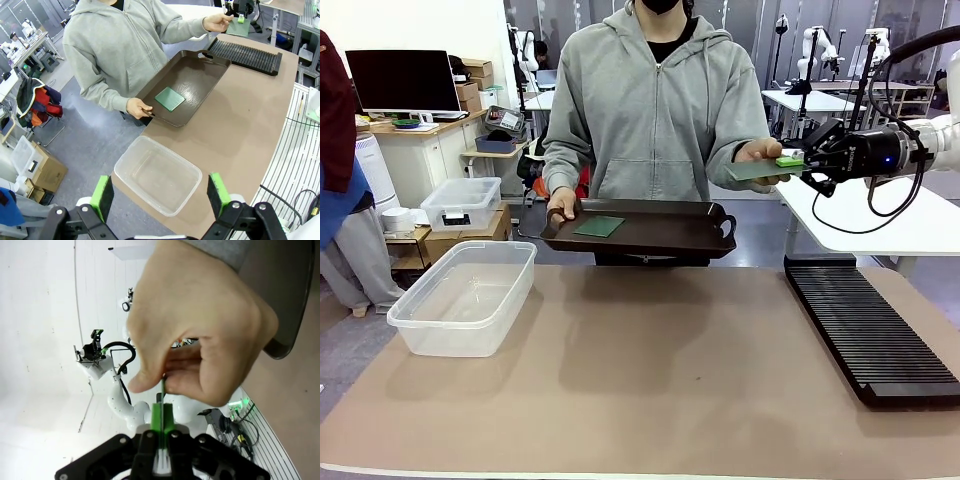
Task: Sort PCBs into racks and boxes based on the side picked up.
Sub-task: Pick up the Blank PCB handed by the Human, then if the short side of the Blank PCB is picked up, insert it into the PCB Rack ; if the long side is picked up, place it in the Organizing box.
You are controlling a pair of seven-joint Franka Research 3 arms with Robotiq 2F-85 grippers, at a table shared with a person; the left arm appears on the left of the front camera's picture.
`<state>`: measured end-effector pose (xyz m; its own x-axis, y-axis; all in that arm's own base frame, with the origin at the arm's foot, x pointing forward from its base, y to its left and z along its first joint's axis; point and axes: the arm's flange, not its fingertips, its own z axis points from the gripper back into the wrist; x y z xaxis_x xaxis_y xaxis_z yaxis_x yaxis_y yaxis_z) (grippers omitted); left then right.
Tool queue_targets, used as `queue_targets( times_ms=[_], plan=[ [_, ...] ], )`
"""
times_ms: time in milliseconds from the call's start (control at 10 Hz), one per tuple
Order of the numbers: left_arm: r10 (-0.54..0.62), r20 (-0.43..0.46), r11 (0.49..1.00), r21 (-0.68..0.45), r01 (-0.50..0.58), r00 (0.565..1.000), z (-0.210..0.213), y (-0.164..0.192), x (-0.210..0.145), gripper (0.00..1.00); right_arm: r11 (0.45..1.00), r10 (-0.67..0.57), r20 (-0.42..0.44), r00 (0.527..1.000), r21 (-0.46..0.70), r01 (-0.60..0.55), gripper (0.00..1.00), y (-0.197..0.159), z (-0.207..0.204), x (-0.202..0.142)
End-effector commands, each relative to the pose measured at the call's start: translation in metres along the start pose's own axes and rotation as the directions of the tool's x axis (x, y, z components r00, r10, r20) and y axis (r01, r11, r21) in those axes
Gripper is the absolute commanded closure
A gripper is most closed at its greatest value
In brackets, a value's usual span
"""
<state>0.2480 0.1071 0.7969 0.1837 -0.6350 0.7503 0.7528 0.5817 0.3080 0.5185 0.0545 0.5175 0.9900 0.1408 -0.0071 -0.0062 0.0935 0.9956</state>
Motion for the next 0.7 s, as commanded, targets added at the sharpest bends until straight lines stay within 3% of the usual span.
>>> queue_targets(
  times_ms=[0,600],
  plan=[
    [-0.008,0.008,1.000,-0.009,0.008,1.000,-0.0011,-0.0006,-0.0010,0.00,1.000,-0.001,-0.016,1.000,0.028,0.002,1.00,0.0017,0.0043,0.0016],
    [-0.008,0.008,1.000,-0.009,0.008,1.000,-0.0011,-0.0006,-0.0010,0.00,1.000,-0.001,-0.004,1.000,0.005,0.001,1.00,-0.0003,0.0015,-0.0008]
  ],
)
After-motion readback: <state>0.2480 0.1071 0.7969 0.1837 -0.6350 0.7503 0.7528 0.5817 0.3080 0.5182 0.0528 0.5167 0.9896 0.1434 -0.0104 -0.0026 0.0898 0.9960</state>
